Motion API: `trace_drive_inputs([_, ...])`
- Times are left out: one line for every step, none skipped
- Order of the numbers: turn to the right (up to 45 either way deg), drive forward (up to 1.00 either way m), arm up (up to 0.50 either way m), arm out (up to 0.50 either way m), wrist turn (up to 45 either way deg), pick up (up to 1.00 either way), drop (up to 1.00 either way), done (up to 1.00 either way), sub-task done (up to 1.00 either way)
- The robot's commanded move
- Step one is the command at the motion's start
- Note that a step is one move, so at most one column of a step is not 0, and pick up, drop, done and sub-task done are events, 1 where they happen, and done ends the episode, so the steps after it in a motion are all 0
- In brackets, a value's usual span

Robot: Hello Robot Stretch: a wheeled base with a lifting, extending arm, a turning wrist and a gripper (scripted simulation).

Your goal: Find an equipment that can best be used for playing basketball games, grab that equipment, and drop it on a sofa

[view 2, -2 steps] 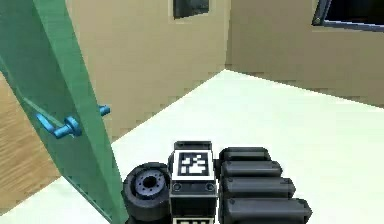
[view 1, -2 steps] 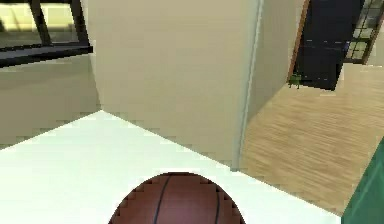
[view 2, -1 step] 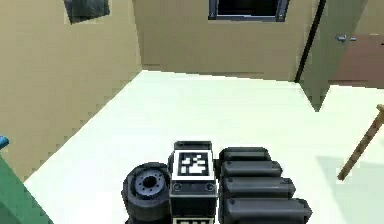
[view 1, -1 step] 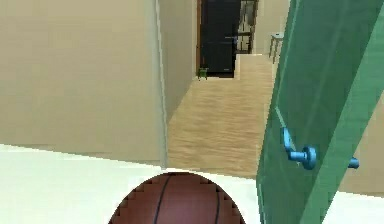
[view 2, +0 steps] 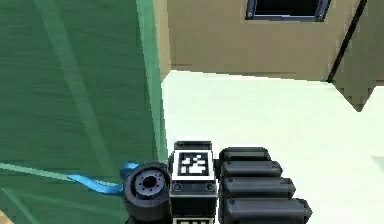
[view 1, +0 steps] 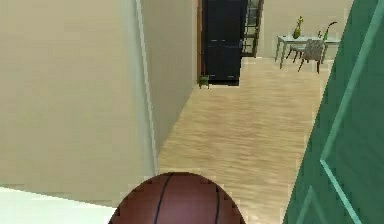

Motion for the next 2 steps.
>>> trace_drive_inputs([6.0,0.0,0.0,0.0,0.0,0.0,0.0,0.0,0.0])
trace_drive_inputs([0.0,1.0,0.0,0.0,0.0,0.0,0.0,0.0,0.0])
